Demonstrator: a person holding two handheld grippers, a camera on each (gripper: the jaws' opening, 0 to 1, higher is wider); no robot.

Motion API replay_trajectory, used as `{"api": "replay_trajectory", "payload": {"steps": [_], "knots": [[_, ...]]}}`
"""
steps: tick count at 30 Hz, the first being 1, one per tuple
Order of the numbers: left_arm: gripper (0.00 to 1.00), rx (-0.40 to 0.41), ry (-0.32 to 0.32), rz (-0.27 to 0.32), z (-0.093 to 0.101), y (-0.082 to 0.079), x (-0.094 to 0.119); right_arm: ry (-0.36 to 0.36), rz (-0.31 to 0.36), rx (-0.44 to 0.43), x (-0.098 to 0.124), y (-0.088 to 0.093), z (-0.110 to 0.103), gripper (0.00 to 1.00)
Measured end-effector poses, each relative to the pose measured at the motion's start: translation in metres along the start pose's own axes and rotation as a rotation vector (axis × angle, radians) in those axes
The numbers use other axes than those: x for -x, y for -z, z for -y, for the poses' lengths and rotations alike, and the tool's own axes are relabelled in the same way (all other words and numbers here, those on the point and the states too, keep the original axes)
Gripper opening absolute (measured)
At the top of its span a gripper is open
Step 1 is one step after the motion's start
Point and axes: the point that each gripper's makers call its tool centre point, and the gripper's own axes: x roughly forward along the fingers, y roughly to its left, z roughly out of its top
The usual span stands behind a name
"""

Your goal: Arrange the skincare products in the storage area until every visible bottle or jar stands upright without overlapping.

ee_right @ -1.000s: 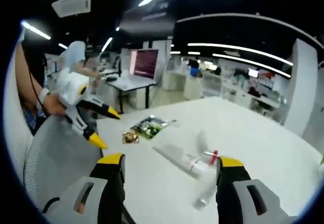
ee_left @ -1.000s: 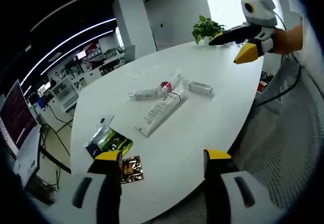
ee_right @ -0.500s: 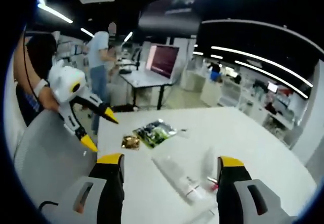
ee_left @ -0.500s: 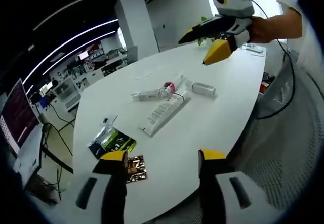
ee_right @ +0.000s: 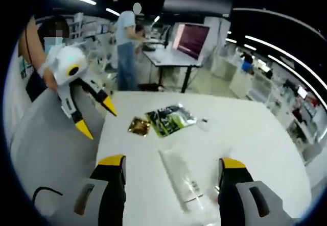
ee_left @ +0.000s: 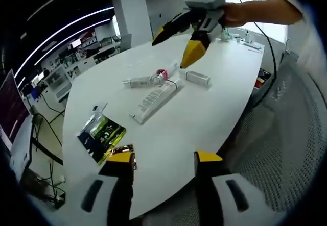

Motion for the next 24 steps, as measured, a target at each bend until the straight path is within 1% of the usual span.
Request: {"api": "replay_trajectory", "payload": {"steps": [2,3,4,6,7,8,9,11,13,15,18,20,21,24], "knots": [[0.41,0.001,0.002,-0.002,0.000,0.000,0.000,-0.009,-0.033,0.017,-0.010,0.006,0.004,0.80],[0.41,0.000,0.005,0.000,0.001,0.000,0.000,-0.032,-0.053,0.030,-0.014,0.010,0.002,0.81],[0.41,-0.002,0.007,0.000,0.001,0.000,0.000,-0.057,-0.086,0.049,-0.018,0.016,0.001,0.81],[0.42,0.001,0.005,0.000,0.001,0.000,0.000,-0.061,-0.116,0.077,-0.023,0.022,0.003,0.80],[0.41,0.005,0.004,0.007,0.001,-0.001,0.000,-0.076,-0.140,0.094,-0.028,0.028,0.004,0.79],[0.41,0.007,0.003,0.006,0.001,-0.001,0.000,-0.090,-0.163,0.087,-0.031,0.034,0.004,0.79],[0.41,0.008,0.004,0.003,0.001,0.000,0.000,-0.108,-0.203,0.083,-0.034,0.042,0.005,0.78],[0.41,0.008,0.004,0.000,0.000,0.001,-0.001,-0.138,-0.246,0.106,-0.041,0.051,0.007,0.77],[0.41,0.012,0.003,0.002,0.000,0.000,0.000,-0.169,-0.277,0.082,-0.048,0.058,0.009,0.77],[0.41,0.013,0.001,0.001,0.000,0.001,0.000,-0.185,-0.291,0.051,-0.054,0.060,0.012,0.76],[0.40,0.014,-0.001,0.003,0.000,0.001,0.000,-0.206,-0.325,0.025,-0.065,0.066,0.021,0.74],[0.40,0.015,-0.004,0.001,-0.001,0.001,0.000,-0.216,-0.353,0.019,-0.072,0.071,0.027,0.74],[0.40,0.016,-0.004,0.001,-0.001,0.001,0.000,-0.214,-0.359,0.026,-0.075,0.072,0.030,0.74],[0.40,0.017,-0.001,-0.001,0.000,0.002,0.000,-0.237,-0.404,0.054,-0.082,0.078,0.034,0.73]]}}
